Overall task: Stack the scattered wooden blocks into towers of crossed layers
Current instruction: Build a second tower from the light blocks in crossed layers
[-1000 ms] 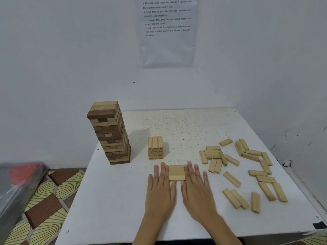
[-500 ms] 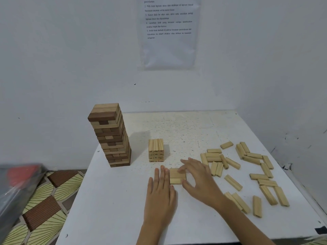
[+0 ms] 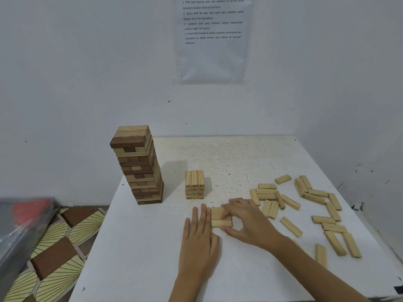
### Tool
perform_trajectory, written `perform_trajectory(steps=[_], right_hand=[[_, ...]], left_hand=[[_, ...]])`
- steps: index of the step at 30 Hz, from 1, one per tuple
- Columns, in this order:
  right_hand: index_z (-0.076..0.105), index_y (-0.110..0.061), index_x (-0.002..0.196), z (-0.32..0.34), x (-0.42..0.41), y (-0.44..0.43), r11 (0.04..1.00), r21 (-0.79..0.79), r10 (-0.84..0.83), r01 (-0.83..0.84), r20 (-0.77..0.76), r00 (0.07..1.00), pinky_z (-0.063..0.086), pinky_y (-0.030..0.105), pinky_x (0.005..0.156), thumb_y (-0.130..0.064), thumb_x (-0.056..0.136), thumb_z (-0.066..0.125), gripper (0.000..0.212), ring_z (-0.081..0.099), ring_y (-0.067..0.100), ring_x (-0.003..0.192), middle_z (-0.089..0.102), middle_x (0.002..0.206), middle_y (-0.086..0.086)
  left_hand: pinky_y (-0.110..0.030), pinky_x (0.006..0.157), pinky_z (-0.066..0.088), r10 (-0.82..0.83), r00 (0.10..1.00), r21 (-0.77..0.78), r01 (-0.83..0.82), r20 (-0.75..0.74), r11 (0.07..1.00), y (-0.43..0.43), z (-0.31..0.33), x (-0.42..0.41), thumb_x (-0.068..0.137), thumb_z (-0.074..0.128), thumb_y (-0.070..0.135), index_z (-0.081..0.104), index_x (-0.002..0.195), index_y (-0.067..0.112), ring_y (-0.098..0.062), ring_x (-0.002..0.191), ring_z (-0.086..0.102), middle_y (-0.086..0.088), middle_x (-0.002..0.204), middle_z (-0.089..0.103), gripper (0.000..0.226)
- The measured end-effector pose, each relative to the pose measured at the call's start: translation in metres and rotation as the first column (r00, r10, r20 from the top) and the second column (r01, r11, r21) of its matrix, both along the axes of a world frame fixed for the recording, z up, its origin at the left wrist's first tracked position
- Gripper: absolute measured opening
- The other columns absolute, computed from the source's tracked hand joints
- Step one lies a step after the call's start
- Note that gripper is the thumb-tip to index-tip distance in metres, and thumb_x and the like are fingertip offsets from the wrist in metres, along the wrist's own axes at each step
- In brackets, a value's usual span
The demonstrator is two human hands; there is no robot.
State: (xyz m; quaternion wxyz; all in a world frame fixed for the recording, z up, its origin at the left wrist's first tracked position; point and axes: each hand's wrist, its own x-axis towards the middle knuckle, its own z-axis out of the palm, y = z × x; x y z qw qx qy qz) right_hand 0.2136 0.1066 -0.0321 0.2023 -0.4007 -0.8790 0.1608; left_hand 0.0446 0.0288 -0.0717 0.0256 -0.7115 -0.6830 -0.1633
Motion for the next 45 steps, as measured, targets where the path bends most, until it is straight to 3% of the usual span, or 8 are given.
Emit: perform_trajectory(steps=[7,15,24,29,35,38,40,45], right_hand=[[0.065,-0.02,0.098,-0.002,-0.001,-0.002,0.996,-0.072,0.045,-0.054,-0.121,0.992,0.041,0.023,0.096,-0.047,0.083,0.059,0.032,0.051,0.005,0.11,0.065,0.111,-0.007],[0.066,-0.02,0.096,-0.002,-0.001,-0.003,0.992,-0.109,0.044,-0.058,-0.129,0.991,0.036,0.01,0.096,-0.044,0.082,0.062,0.027,0.048,0.001,0.11,0.06,0.113,-0.004],[0.063,-0.024,0.088,0.014,-0.006,0.004,0.996,-0.057,0.064,-0.069,-0.091,0.994,0.046,0.031,0.083,-0.041,0.074,0.068,0.023,0.053,0.002,0.092,0.061,0.089,-0.015],[0.054,-0.028,0.101,0.021,-0.008,0.006,0.982,-0.187,0.011,-0.037,-0.138,0.99,0.042,0.026,0.091,-0.039,0.069,0.073,0.039,0.051,0.001,0.099,0.055,0.098,-0.02],[0.05,-0.032,0.095,0.019,-0.013,0.004,0.995,-0.09,-0.044,0.036,-0.084,0.995,0.034,0.027,0.096,-0.043,0.062,0.073,0.041,0.041,0.0,0.101,0.052,0.093,-0.018],[0.052,-0.029,0.094,0.026,-0.014,0.002,0.995,-0.093,-0.058,0.049,-0.096,0.994,0.032,0.023,0.094,-0.04,0.062,0.076,0.042,0.036,-0.004,0.102,0.05,0.094,-0.017],[0.053,-0.028,0.095,0.034,-0.016,0.0,0.991,-0.114,-0.08,0.064,-0.138,0.987,0.03,0.018,0.089,-0.036,0.063,0.08,0.042,0.03,-0.009,0.106,0.048,0.097,-0.019],[0.053,-0.031,0.093,0.059,-0.032,0.003,0.995,-0.101,-0.044,0.021,-0.232,0.972,0.027,0.014,0.09,-0.035,0.063,0.085,0.044,0.034,-0.006,0.106,0.05,0.097,-0.02]], left_hand=[[-0.034,0.113,0.009,-0.003,1.0,-0.017,0.003,-0.001,1.0,0.0,0.001,0.0,0.088,0.036,0.029,0.042,0.145,0.009,-0.019,0.143,0.021,-0.003,0.154,0.036,0.061],[-0.033,0.114,0.007,0.005,1.0,-0.045,-0.005,-0.009,0.999,0.0,0.002,0.0,0.087,0.037,0.03,0.043,0.145,0.009,-0.019,0.143,0.022,-0.002,0.154,0.037,0.061],[-0.034,0.113,0.01,0.0,0.999,-0.058,0.002,0.034,0.998,0.0,0.002,0.0,0.087,0.037,0.031,0.042,0.145,0.01,-0.019,0.143,0.023,-0.002,0.154,0.037,0.062],[-0.033,0.112,0.011,0.008,0.999,-0.065,-0.004,0.052,0.998,0.0,0.005,0.0,0.086,0.038,0.032,0.043,0.145,0.011,-0.018,0.143,0.024,-0.001,0.154,0.037,0.063],[-0.032,0.112,0.011,-0.017,0.991,-0.122,0.033,0.13,0.992,-0.002,0.008,0.001,0.087,0.038,0.032,0.042,0.145,0.012,-0.017,0.142,0.024,0.0,0.154,0.037,0.062],[-0.026,0.116,0.003,-0.023,0.972,-0.125,0.053,0.234,0.991,-0.002,0.012,0.0,0.091,0.024,0.037,0.026,0.152,0.02,-0.005,0.146,0.008,0.011,0.16,0.016,0.064],[-0.022,0.117,-0.001,-0.002,0.914,-0.078,0.037,0.406,0.996,0.001,0.017,-0.001,0.086,0.003,0.05,0.007,0.151,0.033,0.007,0.143,-0.011,0.024,0.156,-0.005,0.066],[-0.015,0.114,0.016,0.034,0.537,0.006,-0.073,0.843,0.997,0.002,0.044,0.004,0.088,0.021,0.059,0.027,0.148,0.034,0.012,0.141,0.015,0.019,0.156,0.025,0.064]])
